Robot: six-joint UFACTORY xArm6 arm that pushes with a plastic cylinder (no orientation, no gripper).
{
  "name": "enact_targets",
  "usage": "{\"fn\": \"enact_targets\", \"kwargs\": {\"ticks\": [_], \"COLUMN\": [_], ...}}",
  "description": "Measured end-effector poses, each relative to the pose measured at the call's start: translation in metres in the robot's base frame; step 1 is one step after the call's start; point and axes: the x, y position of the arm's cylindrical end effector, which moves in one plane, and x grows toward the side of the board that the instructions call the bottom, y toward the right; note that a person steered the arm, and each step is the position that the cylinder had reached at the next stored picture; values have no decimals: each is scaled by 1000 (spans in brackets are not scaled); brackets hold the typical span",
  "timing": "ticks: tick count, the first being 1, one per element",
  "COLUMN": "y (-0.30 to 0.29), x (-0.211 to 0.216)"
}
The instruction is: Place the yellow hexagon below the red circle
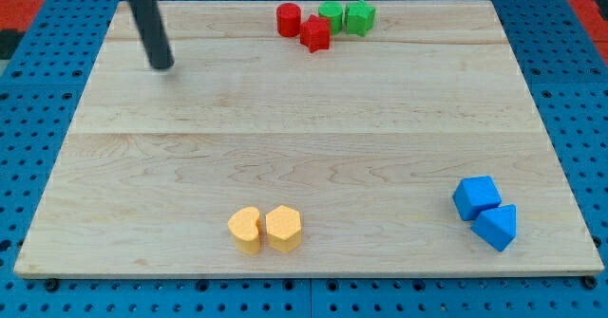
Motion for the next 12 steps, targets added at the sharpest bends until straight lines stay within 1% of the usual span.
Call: {"fn": "enact_targets", "kwargs": {"ticks": [1, 2, 3, 4, 5, 6, 8, 9, 10, 11, 12], "y": [-1, 35, 77, 83, 148, 169, 164, 156, 198, 218, 212], "x": [97, 181, 244, 244, 243, 233, 172, 135, 131, 110, 56]}}
